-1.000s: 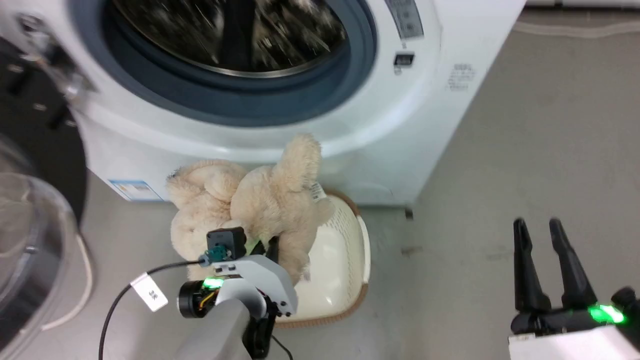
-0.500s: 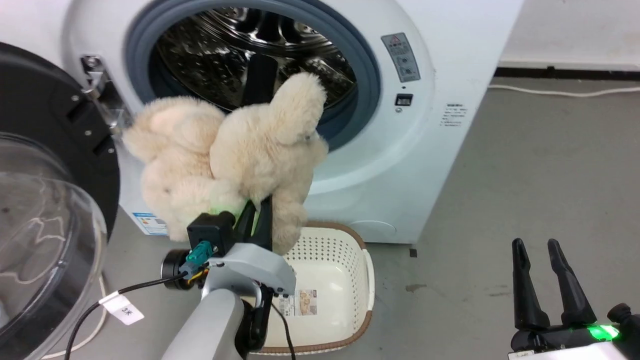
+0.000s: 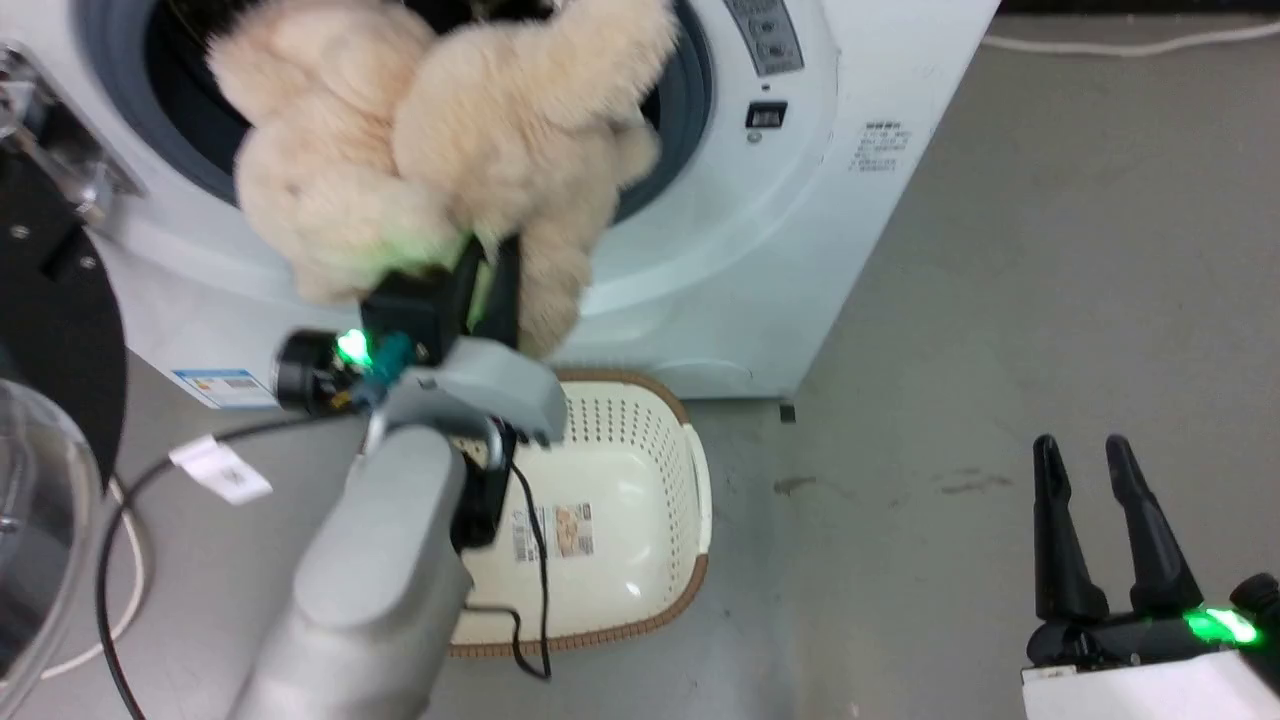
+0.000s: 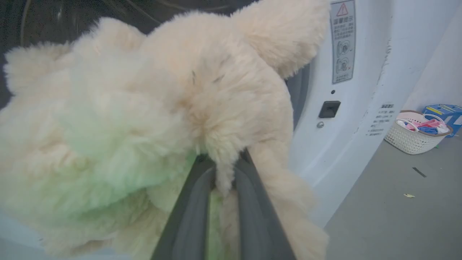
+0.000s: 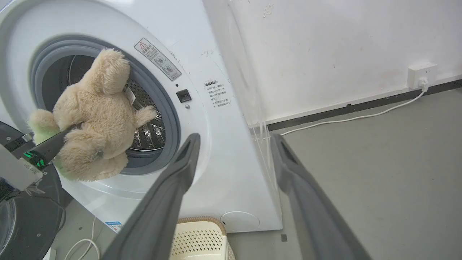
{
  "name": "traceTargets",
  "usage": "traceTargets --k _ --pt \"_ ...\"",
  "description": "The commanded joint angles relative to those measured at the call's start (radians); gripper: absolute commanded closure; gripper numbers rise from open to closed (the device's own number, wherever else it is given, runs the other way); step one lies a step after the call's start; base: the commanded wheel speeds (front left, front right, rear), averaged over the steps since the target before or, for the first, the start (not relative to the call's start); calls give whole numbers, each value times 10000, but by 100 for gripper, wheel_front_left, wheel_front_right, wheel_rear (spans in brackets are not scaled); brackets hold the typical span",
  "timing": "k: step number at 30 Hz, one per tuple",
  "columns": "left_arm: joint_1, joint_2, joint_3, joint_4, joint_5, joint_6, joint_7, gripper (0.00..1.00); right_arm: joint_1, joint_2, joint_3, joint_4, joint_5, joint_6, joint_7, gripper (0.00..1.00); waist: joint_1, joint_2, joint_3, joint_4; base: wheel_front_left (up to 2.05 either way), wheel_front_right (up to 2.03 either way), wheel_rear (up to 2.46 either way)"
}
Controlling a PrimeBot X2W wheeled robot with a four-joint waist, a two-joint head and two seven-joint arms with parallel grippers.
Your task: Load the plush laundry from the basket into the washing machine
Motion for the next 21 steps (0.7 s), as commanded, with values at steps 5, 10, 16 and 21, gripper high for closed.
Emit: traceTargets --k 5,10,16,21 --pt "-1259 170 427 665 95 50 -58 100 -385 -6 -29 -122 64 8 -44 0 -1 0 908 -317 0 0 0" --pt "-2405 376 794 1272 108 144 -58 100 -711 -6 -24 -187 153 8 -44 0 -1 0 1609 -596 0 0 0" --pt "-3950 674 963 1841 238 215 -52 100 -995 -6 14 -236 282 8 -44 0 -1 0 2476 -910 0 0 0" --pt "-5256 1001 962 2302 394 170 36 100 -1227 -6 15 -317 382 8 -44 0 -1 0 3145 -1153 0 0 0"
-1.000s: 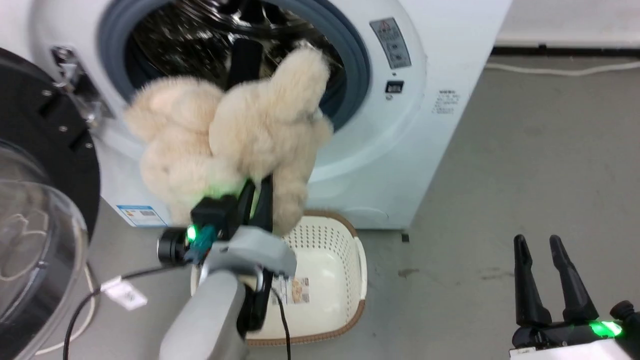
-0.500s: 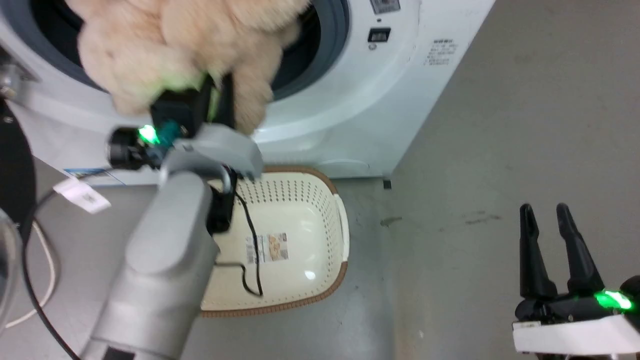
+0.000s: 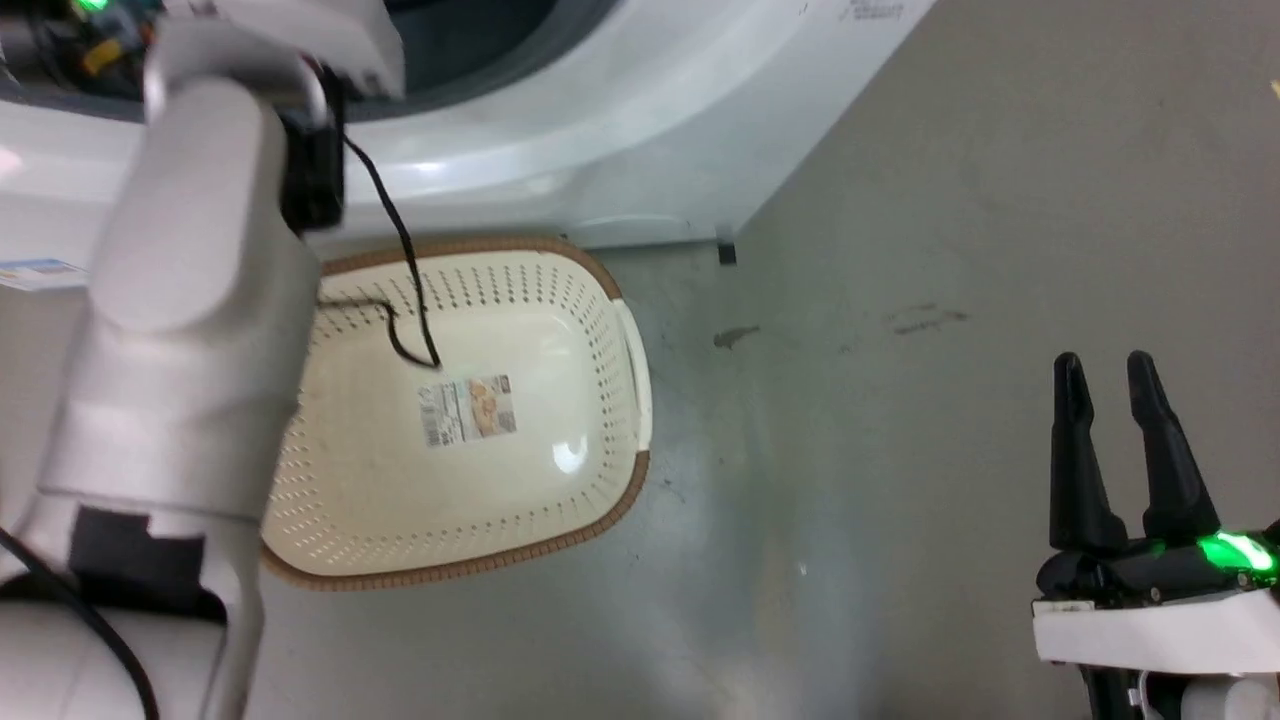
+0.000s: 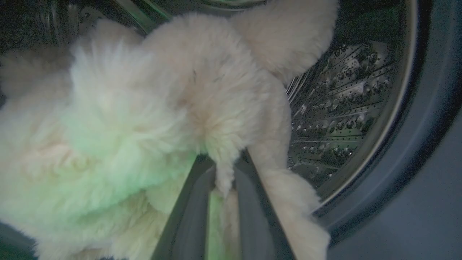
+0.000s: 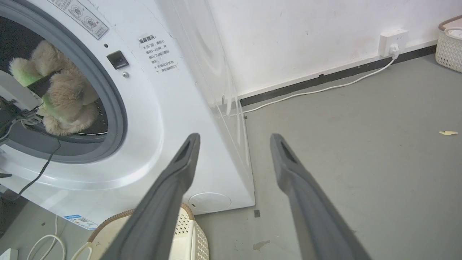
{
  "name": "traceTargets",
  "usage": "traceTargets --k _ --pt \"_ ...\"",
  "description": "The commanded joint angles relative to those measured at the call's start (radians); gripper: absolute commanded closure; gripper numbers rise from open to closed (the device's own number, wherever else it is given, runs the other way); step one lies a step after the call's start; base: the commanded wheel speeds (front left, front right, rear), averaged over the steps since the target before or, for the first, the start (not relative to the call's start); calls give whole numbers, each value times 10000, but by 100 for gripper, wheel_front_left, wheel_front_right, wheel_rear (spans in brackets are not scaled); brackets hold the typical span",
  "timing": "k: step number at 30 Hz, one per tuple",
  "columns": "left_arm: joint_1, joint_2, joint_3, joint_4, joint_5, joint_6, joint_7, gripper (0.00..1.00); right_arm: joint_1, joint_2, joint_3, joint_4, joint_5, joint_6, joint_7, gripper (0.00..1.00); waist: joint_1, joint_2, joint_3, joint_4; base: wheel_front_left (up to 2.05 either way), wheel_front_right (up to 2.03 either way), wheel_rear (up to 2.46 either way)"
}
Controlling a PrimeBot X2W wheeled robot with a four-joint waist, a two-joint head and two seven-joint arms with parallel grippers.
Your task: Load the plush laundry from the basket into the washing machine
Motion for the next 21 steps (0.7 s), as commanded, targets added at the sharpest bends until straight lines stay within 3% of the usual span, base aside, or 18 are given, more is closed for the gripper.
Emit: traceTargets --k 1,21 --pt "-321 43 -21 16 102 20 -28 100 -173 -6 -9 -66 59 8 -44 0 -3 -1 397 -230 0 0 0" --pt "-4792 1415 -435 -183 1142 286 1599 100 -566 -6 -6 -653 677 8 -44 0 -3 -1 3224 -1038 0 0 0"
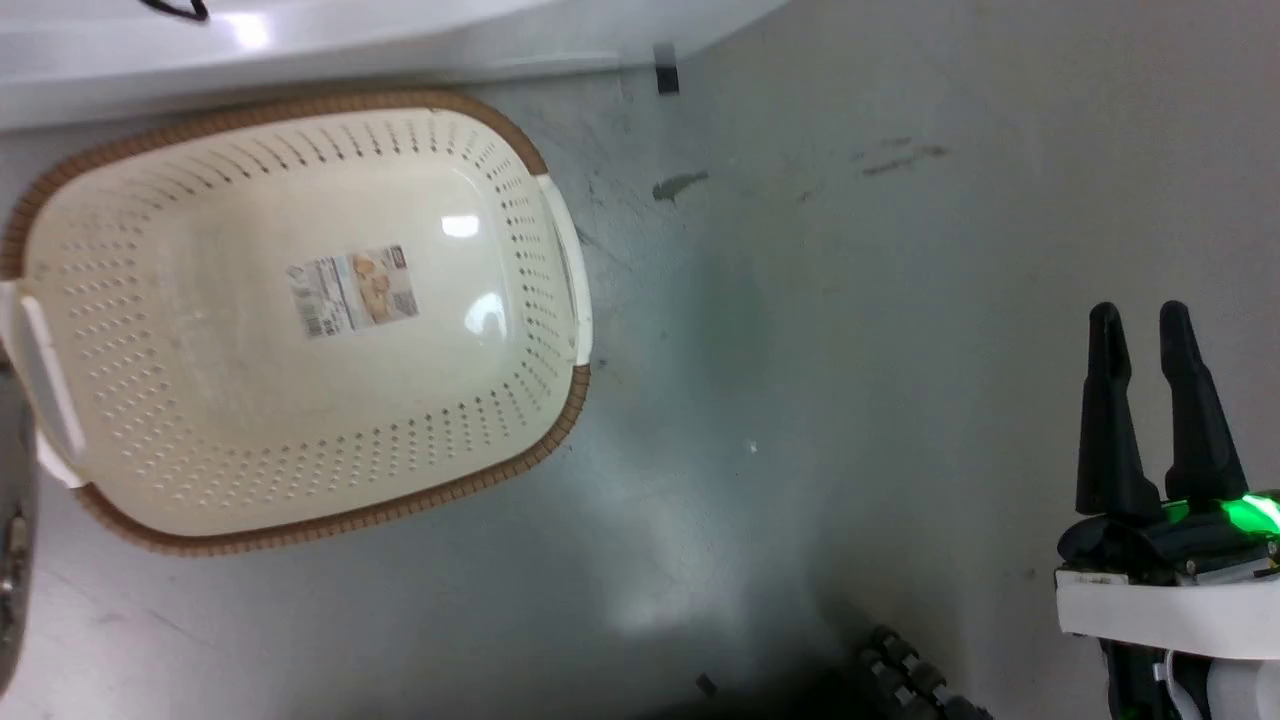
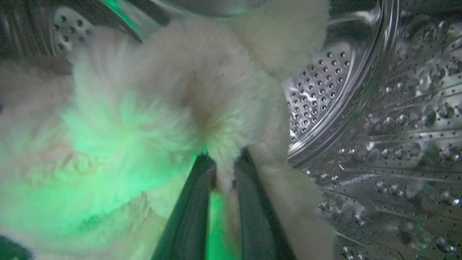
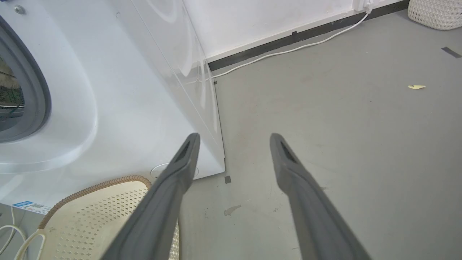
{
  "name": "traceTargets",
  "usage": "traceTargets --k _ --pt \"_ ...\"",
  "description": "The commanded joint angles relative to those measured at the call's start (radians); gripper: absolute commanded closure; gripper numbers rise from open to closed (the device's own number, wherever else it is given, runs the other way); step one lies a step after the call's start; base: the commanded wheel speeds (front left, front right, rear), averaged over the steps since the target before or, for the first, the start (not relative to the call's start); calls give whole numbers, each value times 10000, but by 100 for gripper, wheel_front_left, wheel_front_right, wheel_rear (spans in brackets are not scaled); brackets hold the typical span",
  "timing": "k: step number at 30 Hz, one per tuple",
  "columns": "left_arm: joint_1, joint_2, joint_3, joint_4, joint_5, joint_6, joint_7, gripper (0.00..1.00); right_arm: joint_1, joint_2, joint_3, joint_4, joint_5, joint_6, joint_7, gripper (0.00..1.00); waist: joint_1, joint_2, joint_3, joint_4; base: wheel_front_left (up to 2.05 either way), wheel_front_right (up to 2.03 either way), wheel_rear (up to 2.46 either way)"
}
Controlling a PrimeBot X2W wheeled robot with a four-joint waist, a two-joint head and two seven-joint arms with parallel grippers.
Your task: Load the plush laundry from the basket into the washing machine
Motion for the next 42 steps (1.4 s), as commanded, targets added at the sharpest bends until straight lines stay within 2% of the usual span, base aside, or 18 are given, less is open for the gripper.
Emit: traceTargets --k 1,6,15,16,17,28,42 --pt "-379 57 -72 -138 119 13 69 100 -167 -6 6 -83 90 8 -44 0 -1 -1 435 -180 0 0 0" --pt "-1359 338 -301 -347 400 -78 596 100 -364 -6 203 -217 395 8 -44 0 -1 -1 1126 -345 0 0 0" --pt "-2140 323 -540 -482 436 -215 1466 100 -539 -6 361 -235 592 8 -44 0 -1 -1 1671 -318 0 0 0" --pt "-2153 314 -513 -475 396 -186 1477 62 -553 -6 369 -218 595 8 -44 0 -1 -1 1677 -309 0 0 0" --pt "-2153 320 -516 -437 376 -183 1513 0 -562 -6 369 -202 594 8 -44 0 -1 -1 1672 -292 0 0 0" --pt "-1645 -80 -473 246 -271 -451 1129 0 -703 -6 117 -210 219 8 -44 0 -1 -1 1071 216 0 0 0" --pt "1044 -1103 -514 1389 -1218 -746 -581 0 -430 -6 -272 29 -436 8 -44 0 -1 -1 -1006 1155 0 0 0"
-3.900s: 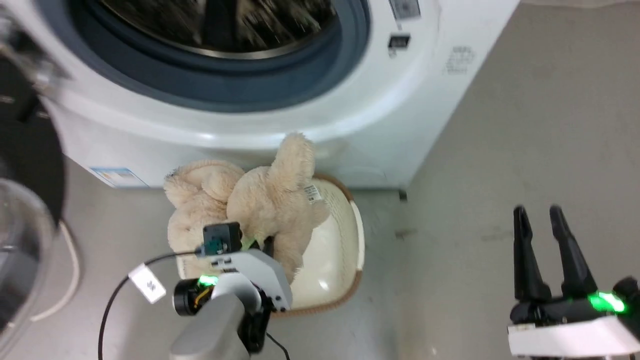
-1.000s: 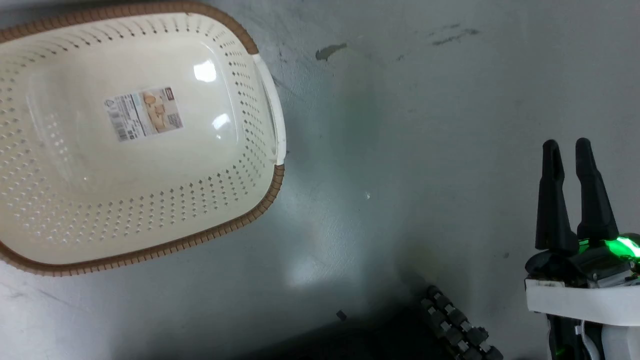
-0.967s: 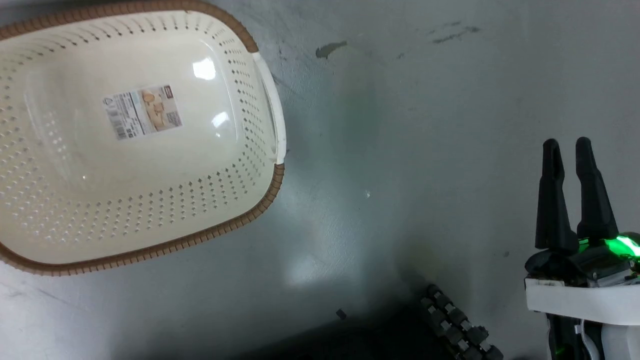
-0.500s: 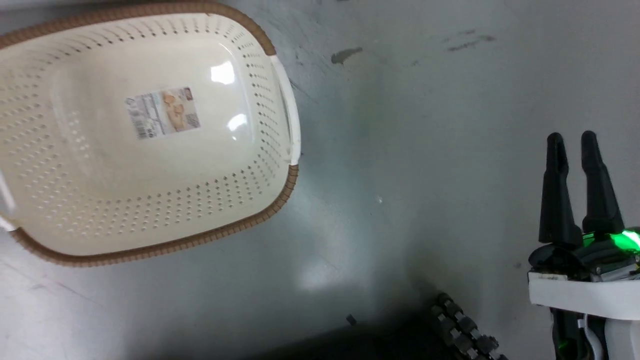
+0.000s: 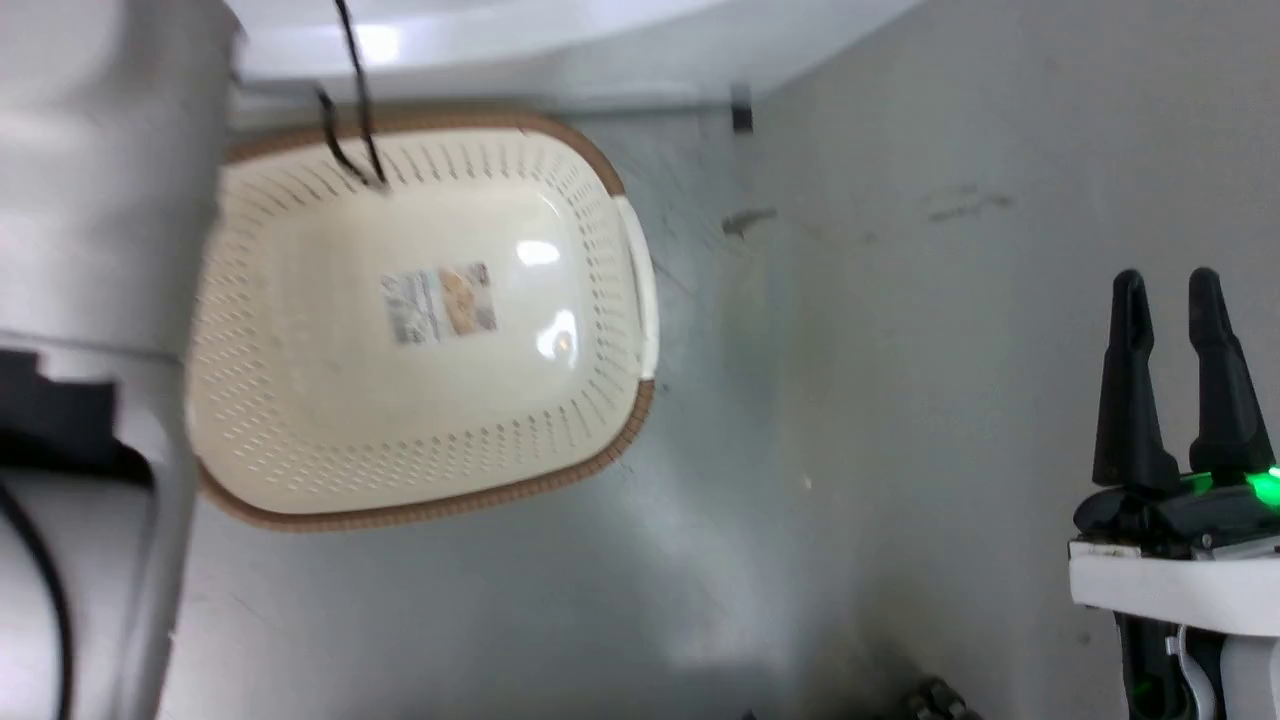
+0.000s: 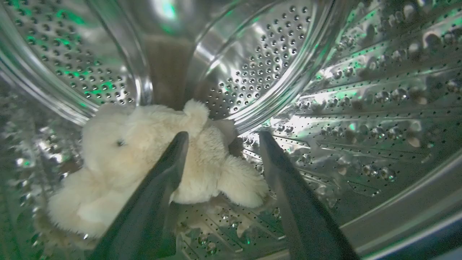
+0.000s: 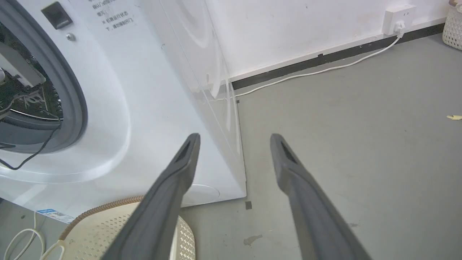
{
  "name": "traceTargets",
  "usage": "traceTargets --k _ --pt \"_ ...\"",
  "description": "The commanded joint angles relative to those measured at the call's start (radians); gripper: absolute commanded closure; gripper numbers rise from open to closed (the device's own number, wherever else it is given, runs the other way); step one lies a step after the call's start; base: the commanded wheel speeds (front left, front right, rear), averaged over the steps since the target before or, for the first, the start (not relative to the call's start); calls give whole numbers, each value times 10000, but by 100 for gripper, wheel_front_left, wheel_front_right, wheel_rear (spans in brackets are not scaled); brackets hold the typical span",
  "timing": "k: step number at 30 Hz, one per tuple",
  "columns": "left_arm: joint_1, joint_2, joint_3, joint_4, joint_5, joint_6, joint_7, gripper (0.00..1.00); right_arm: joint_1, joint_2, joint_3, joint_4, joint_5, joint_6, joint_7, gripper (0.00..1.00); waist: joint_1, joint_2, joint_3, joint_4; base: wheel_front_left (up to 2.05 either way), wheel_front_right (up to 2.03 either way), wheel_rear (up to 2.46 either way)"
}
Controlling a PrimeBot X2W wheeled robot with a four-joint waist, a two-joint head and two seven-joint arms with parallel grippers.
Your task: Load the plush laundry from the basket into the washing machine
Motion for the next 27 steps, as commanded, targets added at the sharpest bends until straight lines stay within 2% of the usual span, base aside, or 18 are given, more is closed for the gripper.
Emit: traceTargets --k 1,5,12,20,27 --pt "453 -53 -142 127 7 -106 -138 0 156 -6 -64 59 -92 8 -44 0 1 0 -758 423 0 0 0" --pt "1078 -290 -198 269 -129 -114 -387 0 290 -6 -109 135 -204 8 -44 0 1 0 -1244 679 0 0 0" --pt "2855 -867 -187 483 -609 -166 -883 0 657 -6 34 567 -411 8 -44 0 1 0 -2774 1099 0 0 0" --pt "4451 -1062 -43 411 -1027 -265 -1093 0 996 -6 139 960 -454 8 -44 0 1 0 -4114 1198 0 0 0" --pt "6321 -1126 276 -444 -1377 -273 -1167 0 1488 -6 211 1303 -461 8 -44 0 1 0 -5405 1294 0 0 0"
